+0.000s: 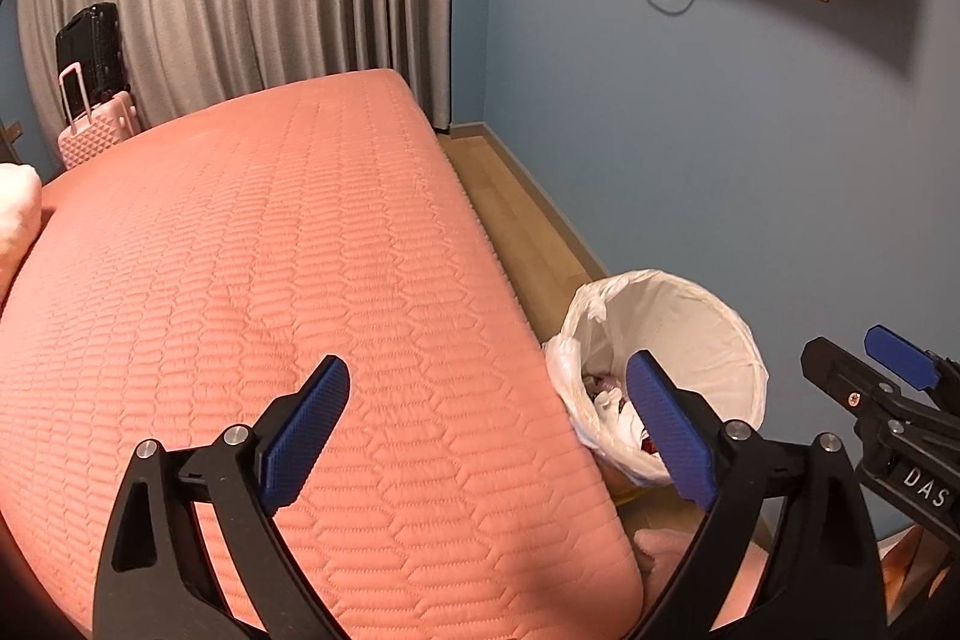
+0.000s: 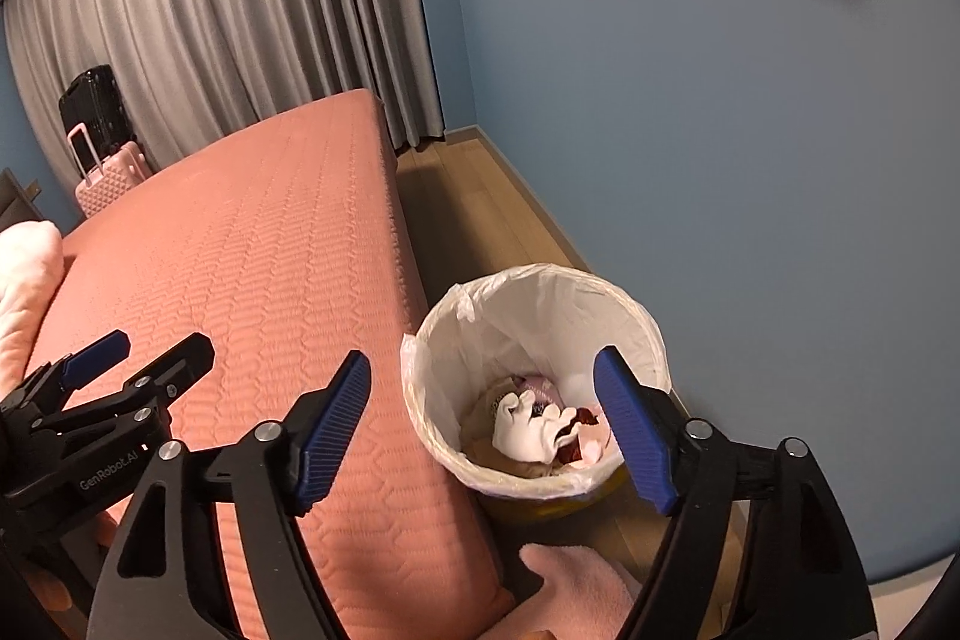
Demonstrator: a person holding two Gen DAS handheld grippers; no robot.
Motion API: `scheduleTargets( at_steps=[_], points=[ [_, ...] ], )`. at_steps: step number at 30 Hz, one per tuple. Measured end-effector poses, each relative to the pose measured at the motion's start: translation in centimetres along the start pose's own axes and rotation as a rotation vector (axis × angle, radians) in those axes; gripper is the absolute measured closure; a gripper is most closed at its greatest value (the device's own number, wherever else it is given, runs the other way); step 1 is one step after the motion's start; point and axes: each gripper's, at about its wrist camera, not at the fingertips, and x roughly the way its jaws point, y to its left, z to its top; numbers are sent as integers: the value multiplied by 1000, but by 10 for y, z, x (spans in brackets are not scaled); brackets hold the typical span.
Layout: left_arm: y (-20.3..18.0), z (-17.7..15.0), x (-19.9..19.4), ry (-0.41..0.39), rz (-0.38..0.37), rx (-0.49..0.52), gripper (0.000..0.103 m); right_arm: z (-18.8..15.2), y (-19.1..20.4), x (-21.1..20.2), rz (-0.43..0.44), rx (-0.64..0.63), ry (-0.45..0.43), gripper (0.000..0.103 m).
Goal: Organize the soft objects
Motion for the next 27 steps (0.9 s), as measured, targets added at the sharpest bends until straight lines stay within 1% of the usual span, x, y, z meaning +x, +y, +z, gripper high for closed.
scheduleTargets(
  at_steps=[1, 3, 4, 9, 12, 13, 14, 22, 27],
  points=[
    [1, -2, 0, -1, 5, -1, 11, -2, 0, 0, -3, -2, 2, 28],
    [3, -8, -1, -4, 12, -7, 8, -7, 1, 0, -14, -9, 6, 20],
    [4, -10, 0, -1, 11, -8, 9, -9, 2, 1, -15, -14, 7, 18],
    [5, -20, 4, 21, 26, 2, 8, -17, 1, 3, -34, -9, 11, 18],
    [6, -24, 4, 25, 32, -5, 8, -23, -3, 5, -55, -15, 17, 15],
    [7, -25, 4, 27, 32, -7, 8, -24, -3, 6, -57, -15, 19, 8],
    [7, -26, 4, 30, 34, -9, 8, -26, -4, 7, -52, -10, 23, 5],
    [4, -33, 5, 34, 54, -5, 8, -40, -7, 7, -67, -20, 19, 5],
    [2, -36, 4, 31, 64, -3, 8, -42, -8, 8, -66, -20, 19, 5]
  ],
)
